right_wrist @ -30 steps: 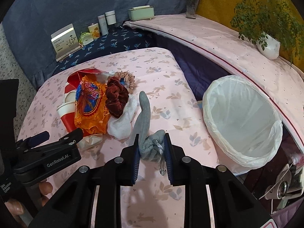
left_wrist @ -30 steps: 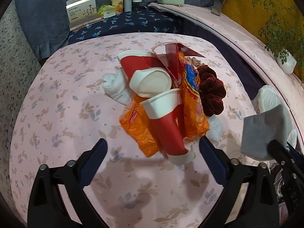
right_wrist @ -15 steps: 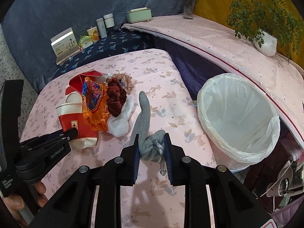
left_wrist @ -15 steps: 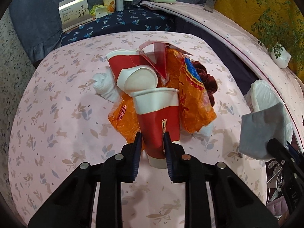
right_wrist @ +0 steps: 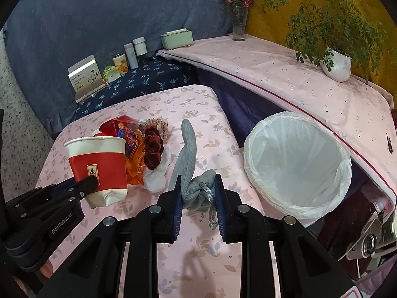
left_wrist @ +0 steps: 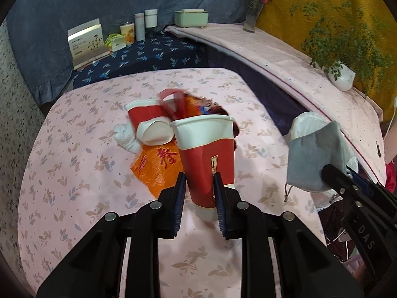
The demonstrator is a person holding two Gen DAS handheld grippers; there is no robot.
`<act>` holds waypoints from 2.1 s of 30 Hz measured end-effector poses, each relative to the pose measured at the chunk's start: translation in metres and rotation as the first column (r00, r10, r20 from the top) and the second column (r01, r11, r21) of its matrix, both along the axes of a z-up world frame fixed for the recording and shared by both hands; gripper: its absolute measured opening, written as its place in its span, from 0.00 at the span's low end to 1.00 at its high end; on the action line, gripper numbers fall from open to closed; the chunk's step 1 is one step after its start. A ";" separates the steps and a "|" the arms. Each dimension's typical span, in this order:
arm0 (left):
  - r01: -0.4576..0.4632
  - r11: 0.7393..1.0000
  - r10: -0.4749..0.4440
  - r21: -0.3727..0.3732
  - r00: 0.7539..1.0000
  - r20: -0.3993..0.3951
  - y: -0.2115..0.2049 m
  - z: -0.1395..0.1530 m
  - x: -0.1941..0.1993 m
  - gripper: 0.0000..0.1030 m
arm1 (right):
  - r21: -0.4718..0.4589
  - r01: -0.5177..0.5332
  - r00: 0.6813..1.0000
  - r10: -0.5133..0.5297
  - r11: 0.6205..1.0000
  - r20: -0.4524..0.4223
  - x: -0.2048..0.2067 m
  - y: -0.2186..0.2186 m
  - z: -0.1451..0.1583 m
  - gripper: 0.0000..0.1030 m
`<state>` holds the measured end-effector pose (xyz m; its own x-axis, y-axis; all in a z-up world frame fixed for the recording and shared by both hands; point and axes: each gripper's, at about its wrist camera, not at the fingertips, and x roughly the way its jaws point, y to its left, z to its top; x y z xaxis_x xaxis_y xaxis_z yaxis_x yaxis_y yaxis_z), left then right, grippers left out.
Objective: Collect trash
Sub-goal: 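Lift the grey cloth with the right tool while the left tool grasps a red paper cup, then carry both items over the wastebasket and open both tools to drop them, then return both tools to the trash pile on the table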
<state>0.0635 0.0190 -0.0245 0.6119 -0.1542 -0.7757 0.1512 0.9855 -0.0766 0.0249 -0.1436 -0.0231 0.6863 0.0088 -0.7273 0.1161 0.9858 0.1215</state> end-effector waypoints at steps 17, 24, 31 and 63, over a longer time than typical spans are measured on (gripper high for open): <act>0.220 0.975 -0.221 0.018 0.974 0.056 -0.106 0.021 0.001 0.22 | -0.010 0.188 0.981 -0.188 0.982 0.054 -0.013 -0.080 0.009 0.22; 0.338 0.941 -0.338 0.003 0.940 0.049 -0.157 0.016 0.011 0.22 | -0.018 0.278 0.960 -0.278 0.960 0.034 -0.007 -0.125 -0.001 0.22; 0.406 0.913 -0.406 -0.043 0.914 0.009 -0.192 0.007 0.030 0.22 | -0.020 0.339 0.941 -0.339 0.941 0.005 0.006 -0.158 -0.013 0.22; 0.252 0.967 -0.251 -0.028 0.967 0.041 -0.152 0.012 0.048 0.74 | -0.007 0.352 0.934 -0.351 0.936 0.062 0.012 -0.146 0.014 0.59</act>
